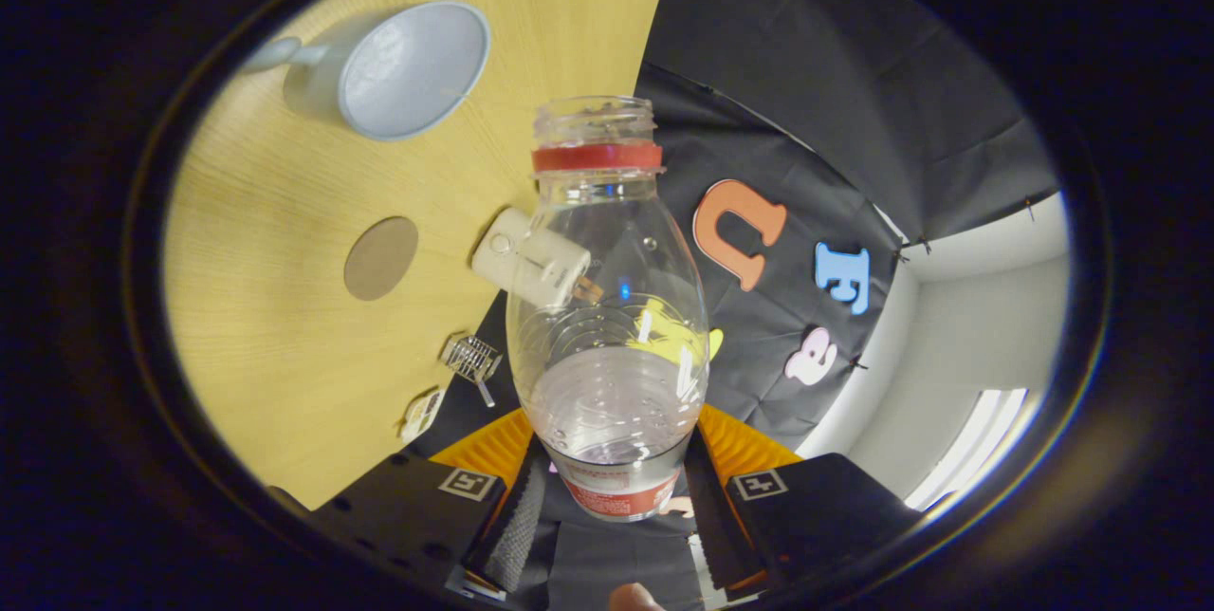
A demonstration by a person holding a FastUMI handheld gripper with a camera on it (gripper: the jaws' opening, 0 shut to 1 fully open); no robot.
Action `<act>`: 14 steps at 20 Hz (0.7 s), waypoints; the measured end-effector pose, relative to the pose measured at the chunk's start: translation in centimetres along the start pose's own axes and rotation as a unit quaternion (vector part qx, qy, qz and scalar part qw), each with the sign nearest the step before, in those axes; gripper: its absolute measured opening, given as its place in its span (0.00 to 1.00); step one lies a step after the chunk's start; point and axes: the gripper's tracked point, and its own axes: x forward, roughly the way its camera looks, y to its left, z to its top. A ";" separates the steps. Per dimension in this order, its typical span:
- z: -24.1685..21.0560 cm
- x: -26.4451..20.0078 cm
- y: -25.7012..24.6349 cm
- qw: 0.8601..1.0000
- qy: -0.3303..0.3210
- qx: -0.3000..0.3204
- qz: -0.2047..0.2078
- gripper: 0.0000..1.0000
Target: Take the bottle from table, then pour the juice into the cup, finally place the bottle on the coaster
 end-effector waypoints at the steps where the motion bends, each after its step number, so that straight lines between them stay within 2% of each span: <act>1: 0.0 -0.1 -0.1 1.000 -0.001 0.002 -0.001 0.75; 4: -0.2 0.1 -0.1 1.000 0.003 0.017 -0.004 0.75; 8: -0.5 -0.2 1.7 0.994 0.015 0.104 0.021 0.76; 11: -0.5 -1.2 2.8 0.979 0.024 0.198 0.045 0.76; 14: 0.3 -1.4 3.4 0.954 0.026 0.290 0.074 0.76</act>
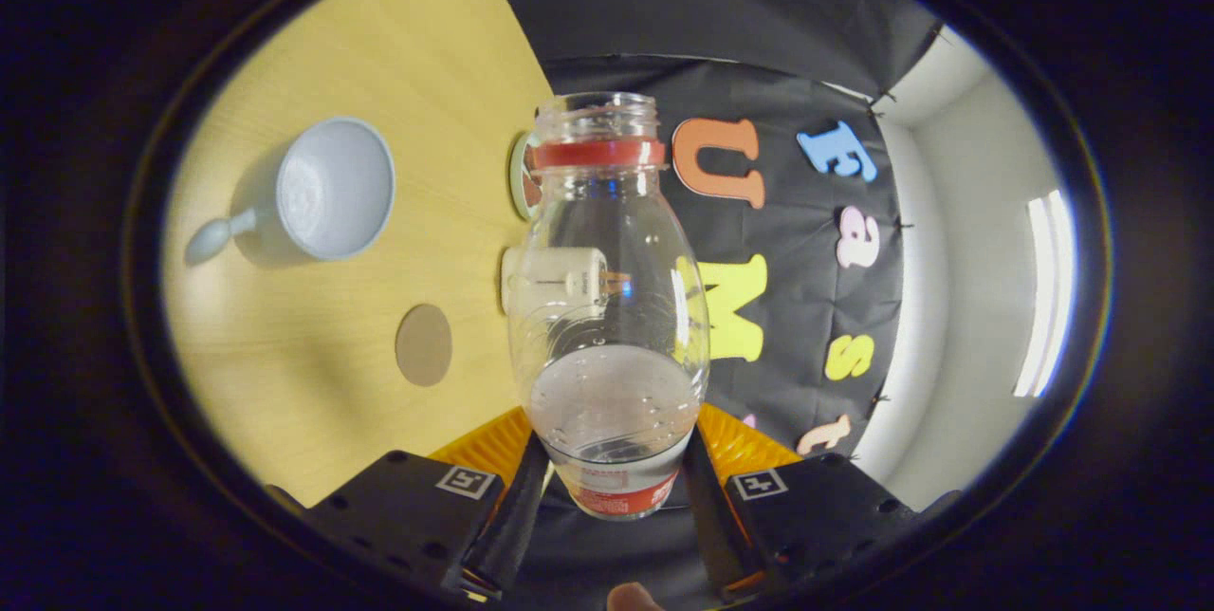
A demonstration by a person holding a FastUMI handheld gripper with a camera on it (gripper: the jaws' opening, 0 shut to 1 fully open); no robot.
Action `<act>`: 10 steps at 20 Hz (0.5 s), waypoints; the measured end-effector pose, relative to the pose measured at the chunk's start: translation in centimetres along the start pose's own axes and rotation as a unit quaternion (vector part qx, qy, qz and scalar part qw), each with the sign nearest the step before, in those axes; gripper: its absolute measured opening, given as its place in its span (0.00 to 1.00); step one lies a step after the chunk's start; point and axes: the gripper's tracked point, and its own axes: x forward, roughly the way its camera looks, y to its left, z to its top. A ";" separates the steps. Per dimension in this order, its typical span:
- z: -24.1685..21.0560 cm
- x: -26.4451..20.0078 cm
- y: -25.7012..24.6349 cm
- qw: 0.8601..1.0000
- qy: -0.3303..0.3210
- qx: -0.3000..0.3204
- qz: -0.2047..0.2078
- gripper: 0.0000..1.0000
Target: Take the bottle from table, then pour the juice into the cup, finally place the bottle on the coaster
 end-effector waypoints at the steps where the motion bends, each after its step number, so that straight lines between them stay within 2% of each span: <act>1: 0.1 -0.2 0.2 0.999 -0.002 0.031 0.012 0.76; 3: 0.4 -0.6 0.5 0.994 -0.005 0.100 0.033 0.76; 5: 0.2 -1.2 0.6 0.984 -0.008 0.173 0.049 0.76; 8: 0.1 -2.0 -0.5 0.960 -0.015 0.274 0.056 0.76; 10: 0.1 -2.6 -1.0 0.939 -0.026 0.336 0.063 0.76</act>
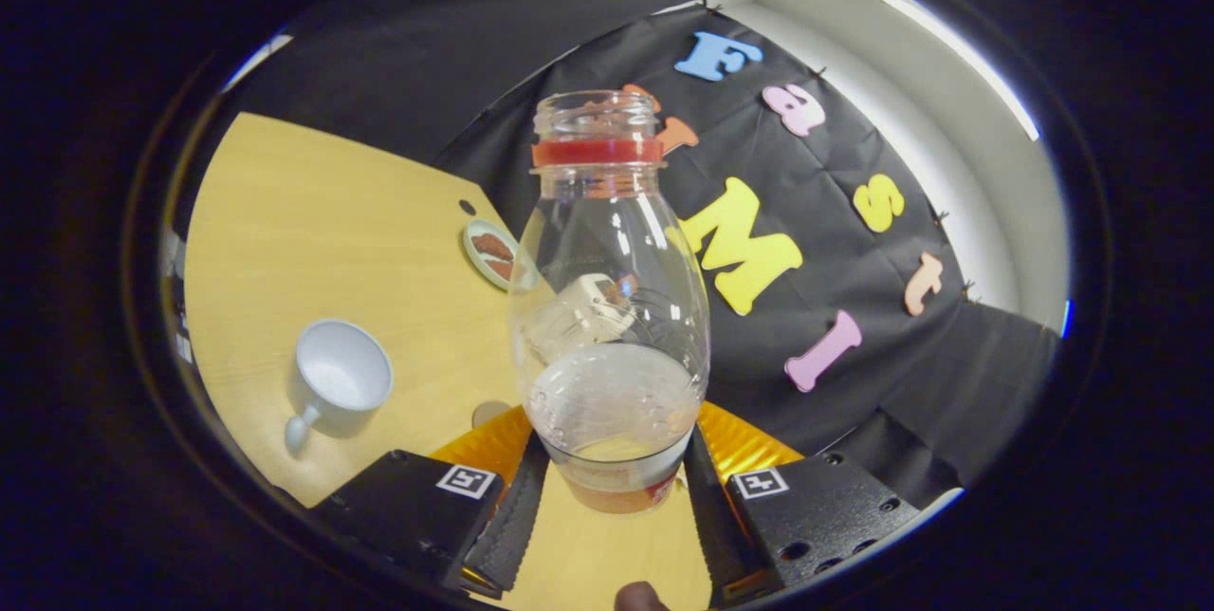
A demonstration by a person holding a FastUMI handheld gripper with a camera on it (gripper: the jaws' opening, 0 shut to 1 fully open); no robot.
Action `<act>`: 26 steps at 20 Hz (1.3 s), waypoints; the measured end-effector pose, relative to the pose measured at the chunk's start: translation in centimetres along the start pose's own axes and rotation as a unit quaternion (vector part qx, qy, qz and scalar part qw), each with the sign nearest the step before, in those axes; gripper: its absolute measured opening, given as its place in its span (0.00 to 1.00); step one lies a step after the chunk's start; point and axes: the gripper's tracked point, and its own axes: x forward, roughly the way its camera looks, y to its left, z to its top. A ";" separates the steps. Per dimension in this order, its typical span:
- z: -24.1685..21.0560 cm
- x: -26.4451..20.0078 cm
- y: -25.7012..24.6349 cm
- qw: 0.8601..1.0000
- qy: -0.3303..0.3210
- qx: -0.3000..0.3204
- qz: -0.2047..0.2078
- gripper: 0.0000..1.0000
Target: Take the bottle from table, then pour the juice into the cup, finally place the bottle on the coaster
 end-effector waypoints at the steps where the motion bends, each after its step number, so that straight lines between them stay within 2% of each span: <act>1: 0.2 -0.2 -0.2 0.999 -0.005 0.032 0.005 0.76; 5: 1.6 -0.3 -1.7 0.984 -0.035 0.171 0.025 0.76; 9: 3.6 1.3 -3.8 0.965 -0.068 0.252 0.031 0.76; 13: 5.0 3.7 -3.7 0.938 -0.092 0.327 0.067 0.76; 19: 3.3 8.4 -2.4 0.926 -0.067 0.363 0.082 0.76; 26: -1.8 14.7 0.8 0.932 0.007 0.351 0.093 0.76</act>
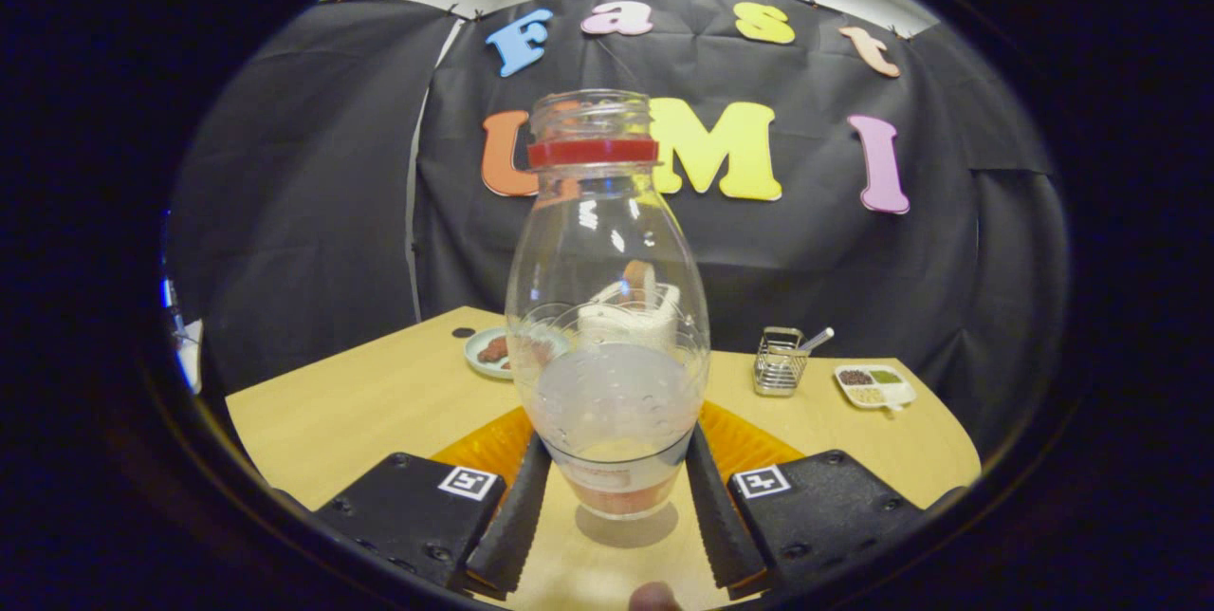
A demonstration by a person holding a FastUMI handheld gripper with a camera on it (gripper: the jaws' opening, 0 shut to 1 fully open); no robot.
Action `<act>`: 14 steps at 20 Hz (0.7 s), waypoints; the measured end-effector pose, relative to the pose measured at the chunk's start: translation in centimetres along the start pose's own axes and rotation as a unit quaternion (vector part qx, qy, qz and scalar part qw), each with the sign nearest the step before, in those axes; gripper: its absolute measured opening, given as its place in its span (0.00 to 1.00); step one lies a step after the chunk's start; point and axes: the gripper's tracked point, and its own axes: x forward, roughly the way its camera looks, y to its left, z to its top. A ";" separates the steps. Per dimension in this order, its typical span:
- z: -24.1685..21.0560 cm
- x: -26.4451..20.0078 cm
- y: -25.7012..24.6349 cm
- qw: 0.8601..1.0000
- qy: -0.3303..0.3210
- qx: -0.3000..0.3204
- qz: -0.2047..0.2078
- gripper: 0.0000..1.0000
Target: Take the bottle from table, then pour the juice into the cup, finally place the bottle on the coaster
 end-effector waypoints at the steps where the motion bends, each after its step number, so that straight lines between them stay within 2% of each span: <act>1: -0.9 0.6 0.0 1.000 0.009 0.000 0.002 0.76; 7: -5.9 3.2 -1.1 0.998 0.057 0.008 -0.001 0.77; 14: -7.7 4.5 -2.1 0.998 0.063 0.017 -0.013 0.78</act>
